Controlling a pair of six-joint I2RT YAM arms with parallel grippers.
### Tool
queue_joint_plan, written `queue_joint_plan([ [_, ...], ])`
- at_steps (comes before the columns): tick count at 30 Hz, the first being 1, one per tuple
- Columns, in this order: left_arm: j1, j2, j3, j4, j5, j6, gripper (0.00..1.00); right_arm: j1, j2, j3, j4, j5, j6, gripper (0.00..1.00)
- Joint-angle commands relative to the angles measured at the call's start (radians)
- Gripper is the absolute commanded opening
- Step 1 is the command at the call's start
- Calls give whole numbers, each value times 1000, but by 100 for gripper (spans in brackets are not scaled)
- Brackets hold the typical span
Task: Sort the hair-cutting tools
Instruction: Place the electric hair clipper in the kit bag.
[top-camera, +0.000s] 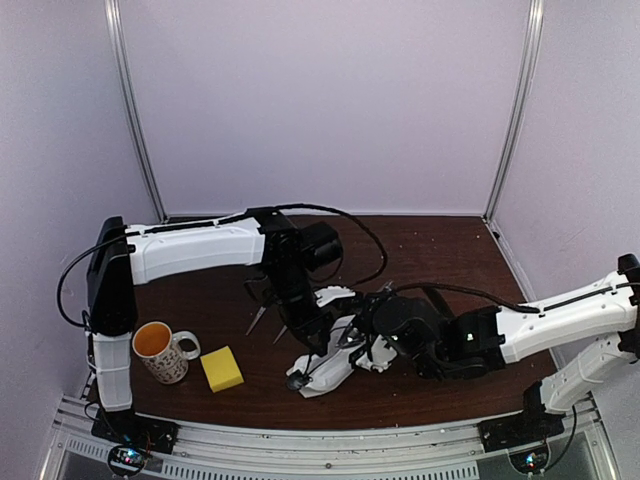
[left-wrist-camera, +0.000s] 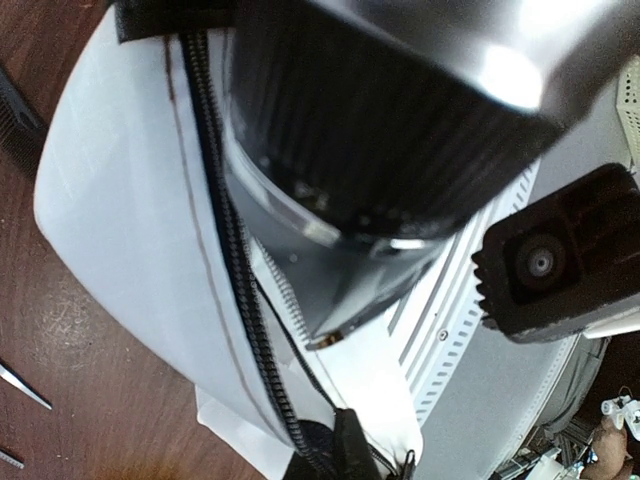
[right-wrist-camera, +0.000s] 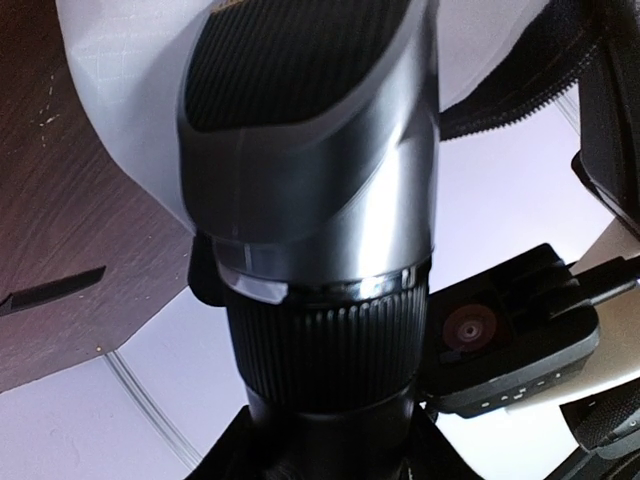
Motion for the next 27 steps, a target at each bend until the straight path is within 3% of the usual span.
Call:
queue_joint_plan([
  [1,30,4,-13,64,46,38,0,22,-15,-2,234,-24,-16,0],
  [6,64,-2,-79,128,95,74,0,32,-60,-23,196,-21,70,0],
  [15,82,6,-90,158,196,83,0,35,-37,-119,416,-18,-35,0],
  [27,97,19,-98,158,211,90,0,28,-12,-126,384,17,-47,0],
])
